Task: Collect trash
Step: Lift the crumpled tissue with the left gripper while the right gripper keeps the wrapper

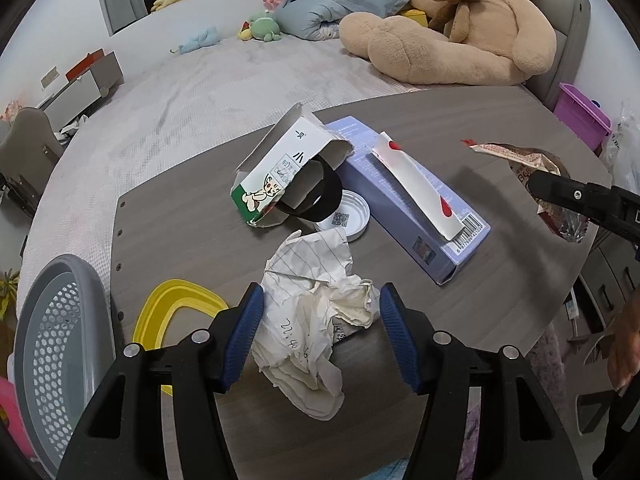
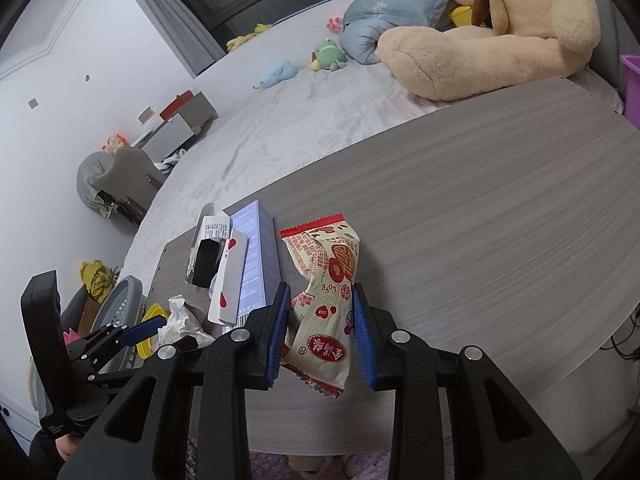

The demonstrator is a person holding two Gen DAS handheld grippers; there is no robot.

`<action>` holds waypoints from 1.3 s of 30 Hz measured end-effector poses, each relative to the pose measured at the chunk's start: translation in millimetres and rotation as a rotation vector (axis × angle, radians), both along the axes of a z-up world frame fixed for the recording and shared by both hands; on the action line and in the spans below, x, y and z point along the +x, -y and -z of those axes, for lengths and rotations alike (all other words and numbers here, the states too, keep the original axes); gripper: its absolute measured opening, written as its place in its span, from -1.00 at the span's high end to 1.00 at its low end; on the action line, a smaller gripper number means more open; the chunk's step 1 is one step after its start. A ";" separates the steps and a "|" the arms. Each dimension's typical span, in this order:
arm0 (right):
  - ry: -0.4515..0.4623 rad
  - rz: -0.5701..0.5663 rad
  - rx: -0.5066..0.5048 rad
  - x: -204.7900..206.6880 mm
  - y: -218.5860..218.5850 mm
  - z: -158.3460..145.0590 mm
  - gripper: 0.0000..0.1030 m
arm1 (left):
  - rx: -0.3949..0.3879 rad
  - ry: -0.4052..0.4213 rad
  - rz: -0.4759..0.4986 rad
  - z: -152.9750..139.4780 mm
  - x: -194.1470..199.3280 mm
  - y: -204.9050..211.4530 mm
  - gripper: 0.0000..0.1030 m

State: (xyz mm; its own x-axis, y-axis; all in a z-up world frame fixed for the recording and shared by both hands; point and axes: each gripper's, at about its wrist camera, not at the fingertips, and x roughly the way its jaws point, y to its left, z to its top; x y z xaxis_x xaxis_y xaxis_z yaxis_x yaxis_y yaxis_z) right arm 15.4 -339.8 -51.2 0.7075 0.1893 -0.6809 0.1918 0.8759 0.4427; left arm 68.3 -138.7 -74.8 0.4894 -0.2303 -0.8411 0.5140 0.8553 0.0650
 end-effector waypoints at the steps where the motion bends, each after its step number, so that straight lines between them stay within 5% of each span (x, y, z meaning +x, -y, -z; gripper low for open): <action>1: -0.001 0.001 0.001 0.2 0.1 0.4 0.41 | -0.004 -0.002 -0.003 -0.1 0.8 -0.3 -0.10; 7: 0.000 -0.001 -0.001 0.6 -0.9 0.6 0.41 | -0.029 0.014 -0.013 -5.3 0.7 -3.0 0.24; 9: 0.001 -0.001 -0.003 0.2 -1.3 -0.1 0.41 | -0.047 0.003 -0.009 -7.5 0.9 -3.8 0.79; 20: 0.006 -0.002 -0.016 0.1 -5.3 -4.0 0.41 | -0.076 0.005 -0.024 -13.3 -2.2 -11.8 0.86; 39: 0.047 -0.057 -0.055 1.5 -30.6 -32.3 0.41 | -0.208 0.121 -0.115 -73.5 -9.8 -49.4 0.88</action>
State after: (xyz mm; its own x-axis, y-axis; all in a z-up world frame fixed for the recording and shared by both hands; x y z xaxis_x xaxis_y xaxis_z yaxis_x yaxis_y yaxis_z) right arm 16.9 -309.3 -18.9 0.7284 0.1929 -0.6574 0.1212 0.9081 0.4007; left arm 58.5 -89.3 -1.2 0.6163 -0.3292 -0.7154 0.4121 0.9089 -0.0633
